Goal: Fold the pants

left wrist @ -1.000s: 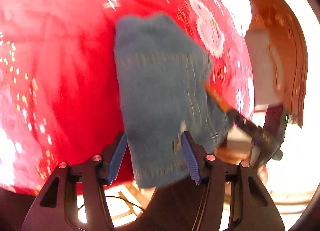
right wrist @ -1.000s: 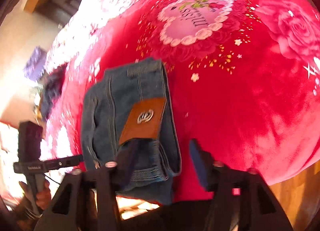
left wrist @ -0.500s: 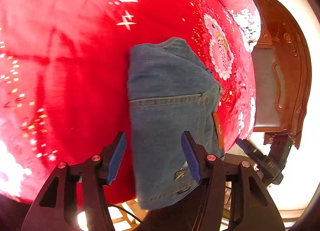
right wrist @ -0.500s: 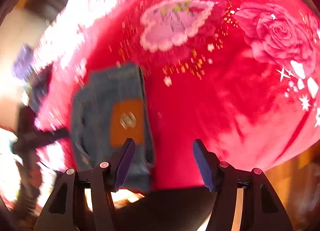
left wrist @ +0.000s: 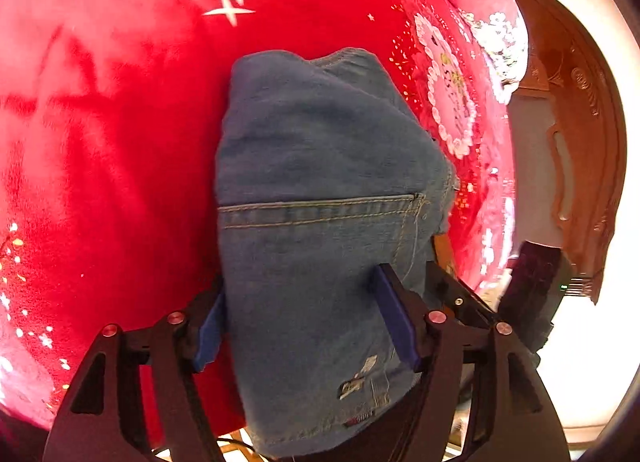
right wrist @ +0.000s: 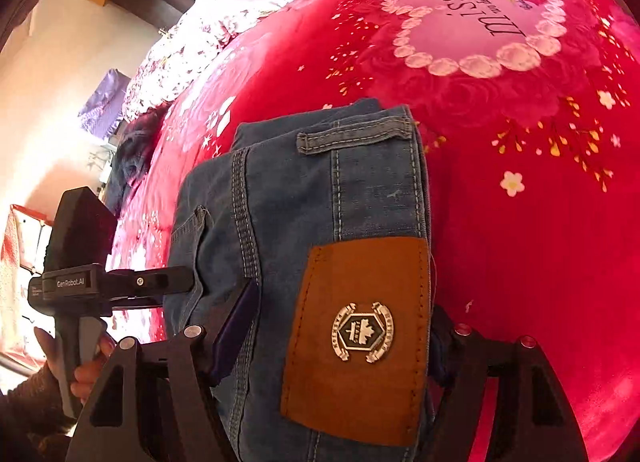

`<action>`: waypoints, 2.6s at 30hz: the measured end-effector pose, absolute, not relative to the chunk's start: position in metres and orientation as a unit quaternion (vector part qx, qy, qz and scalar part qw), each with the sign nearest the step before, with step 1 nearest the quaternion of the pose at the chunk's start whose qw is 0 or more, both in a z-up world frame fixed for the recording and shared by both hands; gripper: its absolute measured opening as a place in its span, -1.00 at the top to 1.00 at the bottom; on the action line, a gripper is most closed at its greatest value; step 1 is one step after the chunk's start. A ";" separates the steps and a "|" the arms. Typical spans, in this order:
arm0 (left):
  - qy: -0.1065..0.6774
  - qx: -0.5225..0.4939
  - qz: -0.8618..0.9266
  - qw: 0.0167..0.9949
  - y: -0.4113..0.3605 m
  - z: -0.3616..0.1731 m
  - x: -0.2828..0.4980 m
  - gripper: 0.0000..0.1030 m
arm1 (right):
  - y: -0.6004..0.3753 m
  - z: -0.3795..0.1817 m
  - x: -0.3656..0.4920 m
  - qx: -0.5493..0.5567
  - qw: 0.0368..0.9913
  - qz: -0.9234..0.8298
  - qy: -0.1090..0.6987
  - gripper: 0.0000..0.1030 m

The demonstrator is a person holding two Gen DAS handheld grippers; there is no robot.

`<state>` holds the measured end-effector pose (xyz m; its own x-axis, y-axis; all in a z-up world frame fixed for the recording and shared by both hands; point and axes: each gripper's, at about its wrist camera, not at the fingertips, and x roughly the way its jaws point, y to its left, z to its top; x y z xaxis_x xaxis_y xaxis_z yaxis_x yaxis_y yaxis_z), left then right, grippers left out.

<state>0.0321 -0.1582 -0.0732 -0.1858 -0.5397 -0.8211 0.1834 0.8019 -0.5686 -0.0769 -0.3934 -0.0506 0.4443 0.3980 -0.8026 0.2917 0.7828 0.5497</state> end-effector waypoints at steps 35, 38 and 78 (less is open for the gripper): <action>0.657 -0.112 -0.305 0.680 -0.146 -0.033 0.026 0.26 | -0.368 -0.009 -0.080 0.298 0.792 -0.011 0.533 0.40; 0.640 -0.105 -0.299 0.700 -0.141 -0.017 0.044 0.26 | -0.364 -0.002 -0.069 0.300 0.795 0.004 0.527 0.40; 0.525 -0.049 -0.102 0.844 -0.062 -0.010 0.048 -0.49 | -0.293 0.006 -0.048 0.176 0.865 -0.072 0.465 -0.99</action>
